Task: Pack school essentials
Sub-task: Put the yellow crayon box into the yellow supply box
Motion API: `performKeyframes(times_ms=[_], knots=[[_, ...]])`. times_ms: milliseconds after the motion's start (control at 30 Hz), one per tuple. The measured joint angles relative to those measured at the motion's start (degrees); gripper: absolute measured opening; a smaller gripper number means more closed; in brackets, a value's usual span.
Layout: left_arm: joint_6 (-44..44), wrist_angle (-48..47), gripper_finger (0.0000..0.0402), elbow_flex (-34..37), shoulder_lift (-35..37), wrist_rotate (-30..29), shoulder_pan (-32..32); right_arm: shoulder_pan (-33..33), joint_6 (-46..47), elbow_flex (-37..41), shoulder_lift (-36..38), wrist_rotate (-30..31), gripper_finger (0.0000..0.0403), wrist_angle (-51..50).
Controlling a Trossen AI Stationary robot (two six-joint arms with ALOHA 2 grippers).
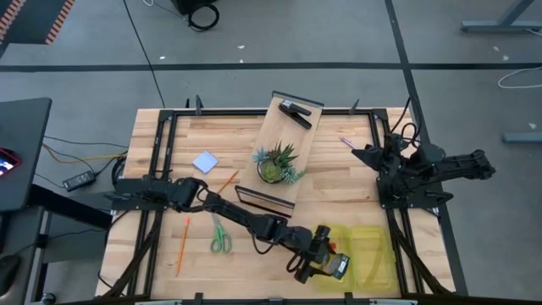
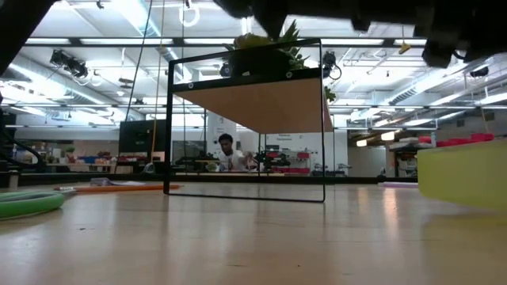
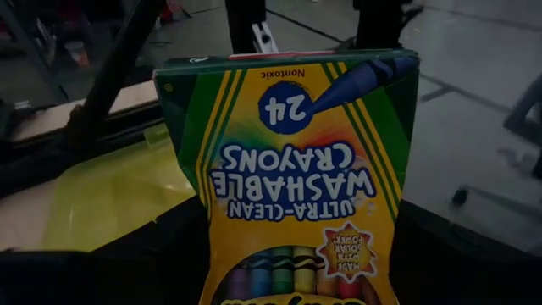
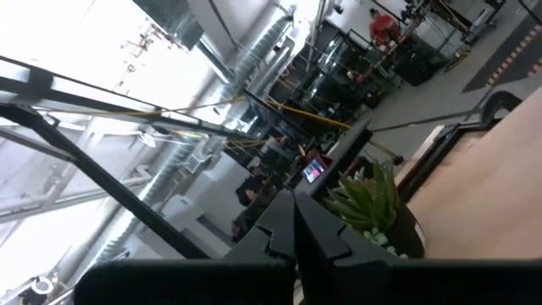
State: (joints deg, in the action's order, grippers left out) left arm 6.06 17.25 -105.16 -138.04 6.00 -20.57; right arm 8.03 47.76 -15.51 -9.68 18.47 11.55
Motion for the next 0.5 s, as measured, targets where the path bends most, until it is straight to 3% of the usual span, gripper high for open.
performKeyframes(times_ms=[167, 500], knots=[[-4.07, -3.56, 0.029, -6.19, -0.3, -0.68, 0.18, 0.0, -0.26, 0.0, -1.87, 0.37, 0.0007, 1.15], [-7.79, -21.63, 0.029, -18.62, -6.0, -0.82, 0.1, 0.0, -4.54, -2.58, -3.76, 1.63, 0.0007, 2.27]])
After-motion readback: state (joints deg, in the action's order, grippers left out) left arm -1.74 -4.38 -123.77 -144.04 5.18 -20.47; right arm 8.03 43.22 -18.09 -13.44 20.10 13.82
